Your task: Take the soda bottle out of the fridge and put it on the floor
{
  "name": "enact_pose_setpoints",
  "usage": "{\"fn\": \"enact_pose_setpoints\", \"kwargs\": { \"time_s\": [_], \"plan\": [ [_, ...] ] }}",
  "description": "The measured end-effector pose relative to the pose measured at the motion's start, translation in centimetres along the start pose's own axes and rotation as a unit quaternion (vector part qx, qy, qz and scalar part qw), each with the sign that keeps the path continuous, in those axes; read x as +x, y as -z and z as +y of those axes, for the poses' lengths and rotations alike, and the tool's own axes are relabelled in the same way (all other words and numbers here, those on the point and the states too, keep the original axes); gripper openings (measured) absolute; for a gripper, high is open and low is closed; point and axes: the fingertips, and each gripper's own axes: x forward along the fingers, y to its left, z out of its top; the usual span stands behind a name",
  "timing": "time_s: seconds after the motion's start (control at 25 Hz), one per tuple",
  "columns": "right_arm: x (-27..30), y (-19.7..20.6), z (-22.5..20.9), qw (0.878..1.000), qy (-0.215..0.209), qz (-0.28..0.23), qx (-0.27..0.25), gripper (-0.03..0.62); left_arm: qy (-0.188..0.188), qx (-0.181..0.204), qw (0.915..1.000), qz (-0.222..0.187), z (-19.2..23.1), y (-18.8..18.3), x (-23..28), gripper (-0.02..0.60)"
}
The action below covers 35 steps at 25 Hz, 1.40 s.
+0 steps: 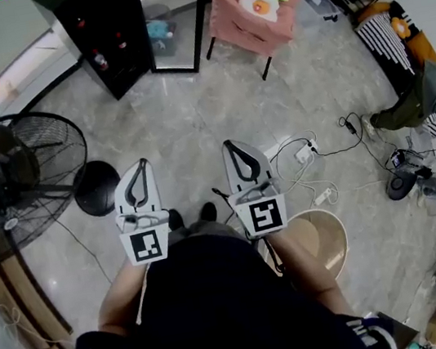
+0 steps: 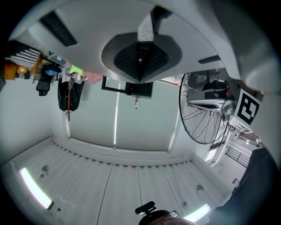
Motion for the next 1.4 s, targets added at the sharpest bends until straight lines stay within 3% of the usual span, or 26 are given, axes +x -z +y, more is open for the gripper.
{"fn": "enact_pose_setpoints", "kwargs": {
  "time_s": [0.44, 0.84, 1.12, 1.28, 1.4],
  "plan": [
    [0.7, 0.1, -0.4, 1.0, -0.006, 0.004, 0.002, 0.023, 0.001, -0.003, 1.0, 0.005, 0.0, 0.2, 0.6, 0.023],
    [2.1, 0.4, -0.2, 1.0, -0.019, 0.013, 0.01, 0.095, 0.013, -0.005, 0.9999, 0.002, 0.2, 0.4, 1.1, 0.023],
    [4.1, 0.1, 1.9, 1.0, -0.021, 0.008, 0.013, 0.175, 0.041, -0.01, 0.9991, -0.003, 2.0, 1.1, 1.2, 0.023],
    [5.3, 0.0, 2.4, 1.0, -0.014, 0.011, 0.018, 0.291, 0.06, -0.01, 0.9982, -0.005, 2.7, 1.3, 1.6, 0.023],
    [5.9, 0.2, 2.6, 1.0, -0.008, 0.016, 0.01, 0.31, 0.066, -0.018, 0.9976, -0.007, 3.1, 1.7, 1.8, 0.023]
  ]
}}
